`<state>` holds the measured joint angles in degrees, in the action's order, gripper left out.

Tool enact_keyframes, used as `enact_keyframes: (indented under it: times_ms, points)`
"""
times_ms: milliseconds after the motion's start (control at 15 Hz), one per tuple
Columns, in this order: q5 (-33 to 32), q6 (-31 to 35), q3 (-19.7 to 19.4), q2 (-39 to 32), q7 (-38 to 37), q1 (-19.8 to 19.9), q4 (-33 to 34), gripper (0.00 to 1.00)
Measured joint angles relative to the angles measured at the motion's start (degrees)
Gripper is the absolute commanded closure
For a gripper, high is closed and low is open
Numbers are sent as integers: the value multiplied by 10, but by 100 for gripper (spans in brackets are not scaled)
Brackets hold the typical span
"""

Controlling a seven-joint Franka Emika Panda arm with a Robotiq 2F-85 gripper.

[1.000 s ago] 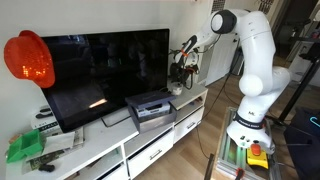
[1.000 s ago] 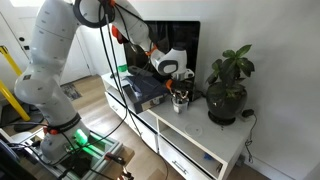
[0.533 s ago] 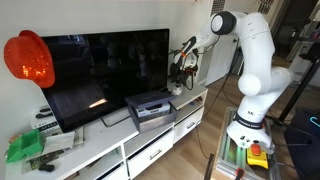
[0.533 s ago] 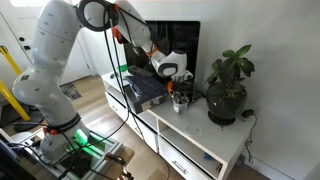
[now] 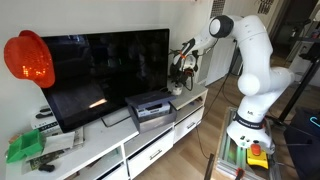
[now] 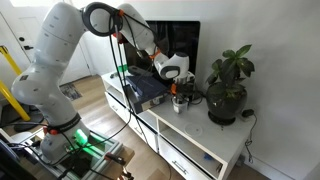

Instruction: Take the lid off of the cup then take the glasses and place the lid back on the cup

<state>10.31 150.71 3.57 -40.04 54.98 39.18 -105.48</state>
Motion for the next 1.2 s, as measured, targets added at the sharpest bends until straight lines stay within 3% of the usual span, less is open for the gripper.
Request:
enact_keyframes:
  times_ms: [733,1200]
  points:
    - [4,45,42,-36,45,18,16,53]
    - [4,52,54,-38,68,25,16,66]
